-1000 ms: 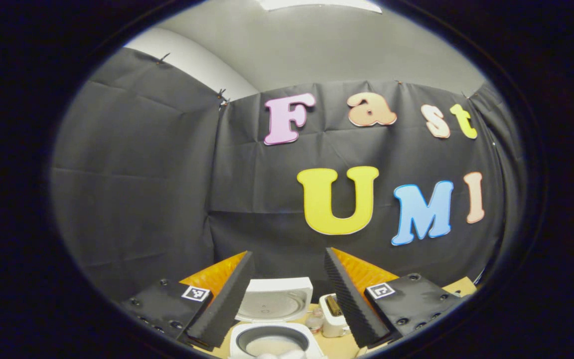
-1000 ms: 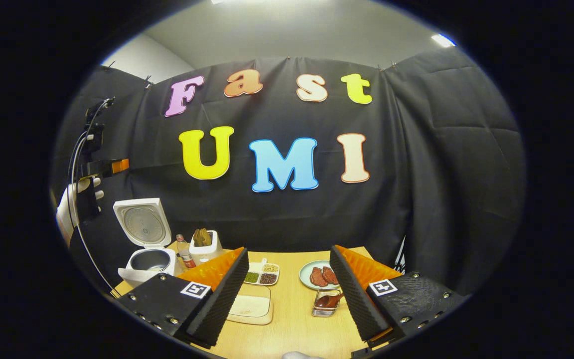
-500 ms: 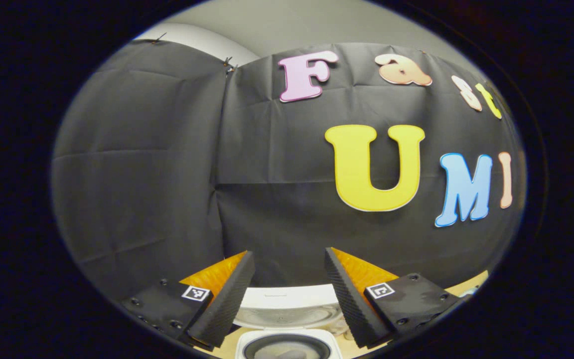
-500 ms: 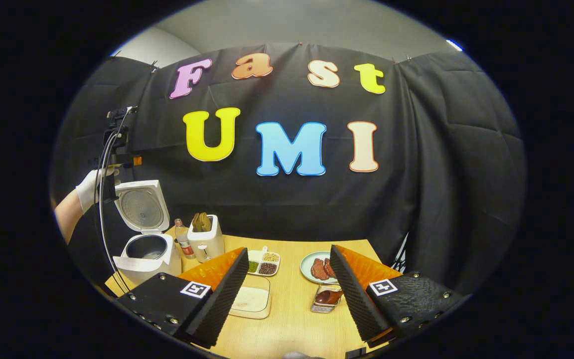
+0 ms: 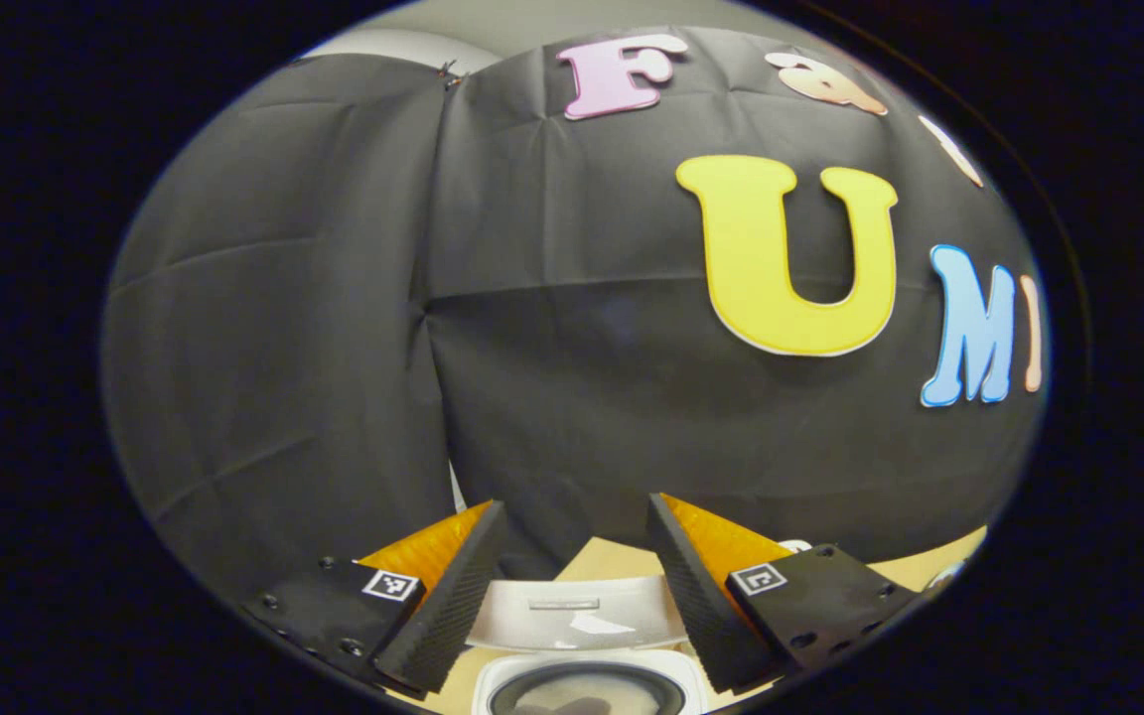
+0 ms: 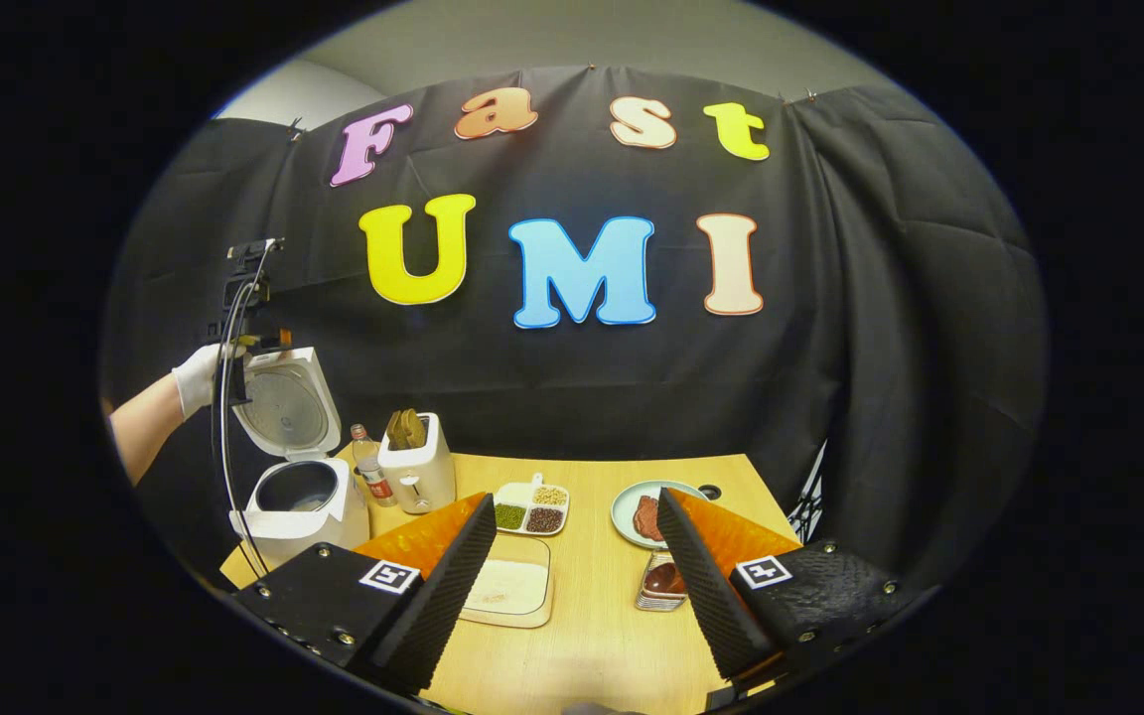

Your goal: Close the left gripper, press the button to open the rice cooker; take a wooden spoon from the chopstick holder with the right hand, scoop a spoonful of rice and pour it into the rice cooker, then put the wooden spoon back into the chopstick holder.

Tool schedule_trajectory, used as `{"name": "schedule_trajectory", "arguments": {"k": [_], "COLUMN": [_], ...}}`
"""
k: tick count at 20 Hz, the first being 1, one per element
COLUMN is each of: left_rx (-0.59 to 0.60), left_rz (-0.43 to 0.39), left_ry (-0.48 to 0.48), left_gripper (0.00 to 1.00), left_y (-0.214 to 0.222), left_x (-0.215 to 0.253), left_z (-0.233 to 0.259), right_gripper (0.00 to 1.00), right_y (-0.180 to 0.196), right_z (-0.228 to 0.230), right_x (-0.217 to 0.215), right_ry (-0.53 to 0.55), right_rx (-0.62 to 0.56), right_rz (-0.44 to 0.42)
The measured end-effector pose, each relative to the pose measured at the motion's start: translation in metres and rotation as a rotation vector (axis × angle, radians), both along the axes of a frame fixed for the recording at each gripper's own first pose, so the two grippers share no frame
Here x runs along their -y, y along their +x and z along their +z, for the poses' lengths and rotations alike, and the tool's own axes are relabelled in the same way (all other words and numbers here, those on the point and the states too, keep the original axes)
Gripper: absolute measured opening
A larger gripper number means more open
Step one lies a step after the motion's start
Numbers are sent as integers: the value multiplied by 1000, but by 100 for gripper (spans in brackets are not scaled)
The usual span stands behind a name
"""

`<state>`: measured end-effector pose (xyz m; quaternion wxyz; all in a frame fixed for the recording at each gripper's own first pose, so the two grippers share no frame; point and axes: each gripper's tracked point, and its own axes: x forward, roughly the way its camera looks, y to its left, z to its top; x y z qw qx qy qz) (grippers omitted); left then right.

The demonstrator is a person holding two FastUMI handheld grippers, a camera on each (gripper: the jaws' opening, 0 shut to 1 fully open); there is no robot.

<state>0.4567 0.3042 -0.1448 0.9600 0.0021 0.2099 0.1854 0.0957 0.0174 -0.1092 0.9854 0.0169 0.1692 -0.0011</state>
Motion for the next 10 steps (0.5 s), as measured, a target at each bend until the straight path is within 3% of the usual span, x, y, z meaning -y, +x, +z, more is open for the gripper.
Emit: {"name": "schedule_trajectory", "arguments": {"k": [6, 10], "left_rx": [-18, -55], "left_rz": [-2, -13], "left_ry": [-21, -43], "left_gripper": [98, 100], "left_y": [-5, -36], "left_x": [5, 18], "left_z": [-1, -6], "right_gripper": [100, 100], "right_y": [0, -4], "right_z": [-10, -14], "right_x": [-2, 3], "right_ry": [72, 83], "right_rx": [-22, -25], "right_rz": [10, 10]}}
